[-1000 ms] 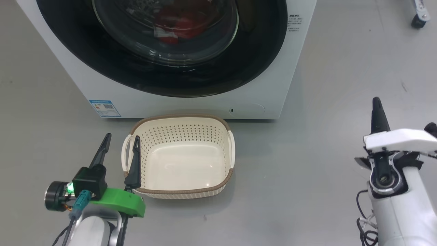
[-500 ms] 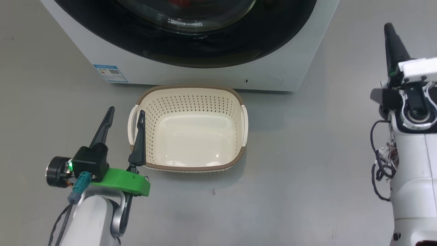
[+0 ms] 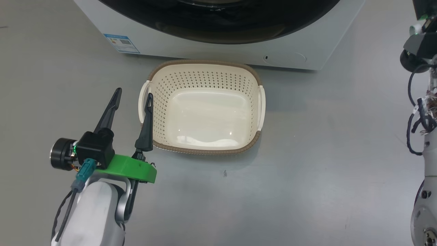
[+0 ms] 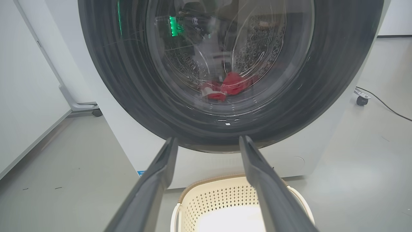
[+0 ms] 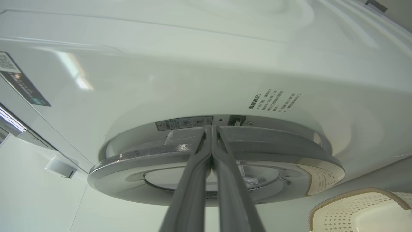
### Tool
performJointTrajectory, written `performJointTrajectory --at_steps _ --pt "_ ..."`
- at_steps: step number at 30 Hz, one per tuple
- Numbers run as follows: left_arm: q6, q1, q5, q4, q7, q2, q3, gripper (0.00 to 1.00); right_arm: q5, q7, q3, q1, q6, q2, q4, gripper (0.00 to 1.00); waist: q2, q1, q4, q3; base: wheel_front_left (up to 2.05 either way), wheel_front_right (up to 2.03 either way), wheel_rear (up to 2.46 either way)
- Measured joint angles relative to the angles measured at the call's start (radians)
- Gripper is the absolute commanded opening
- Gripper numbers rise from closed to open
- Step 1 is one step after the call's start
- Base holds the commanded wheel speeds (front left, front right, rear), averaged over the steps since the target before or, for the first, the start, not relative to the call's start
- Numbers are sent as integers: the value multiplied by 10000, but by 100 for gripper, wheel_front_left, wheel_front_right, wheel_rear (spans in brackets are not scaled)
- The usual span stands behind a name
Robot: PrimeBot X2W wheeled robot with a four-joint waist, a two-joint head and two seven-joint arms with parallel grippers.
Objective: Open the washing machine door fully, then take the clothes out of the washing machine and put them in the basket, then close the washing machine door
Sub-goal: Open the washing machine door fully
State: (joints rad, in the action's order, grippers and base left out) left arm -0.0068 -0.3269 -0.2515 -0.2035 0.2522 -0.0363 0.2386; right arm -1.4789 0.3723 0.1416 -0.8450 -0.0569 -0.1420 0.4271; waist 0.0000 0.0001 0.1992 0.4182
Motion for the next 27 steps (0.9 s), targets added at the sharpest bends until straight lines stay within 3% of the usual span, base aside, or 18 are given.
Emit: performJointTrajectory --at_steps 19,27 --pt "-88 -551 -71 194 0 59 550 100 -48 1967 -782 -2298 951 -1009 587 0 0 -1 681 967 0 0 0" --pt "-82 -690 -245 265 0 79 725 100 29 2337 -963 -2884 1028 -1095 865 0 0 -1 876 1267 0 0 0"
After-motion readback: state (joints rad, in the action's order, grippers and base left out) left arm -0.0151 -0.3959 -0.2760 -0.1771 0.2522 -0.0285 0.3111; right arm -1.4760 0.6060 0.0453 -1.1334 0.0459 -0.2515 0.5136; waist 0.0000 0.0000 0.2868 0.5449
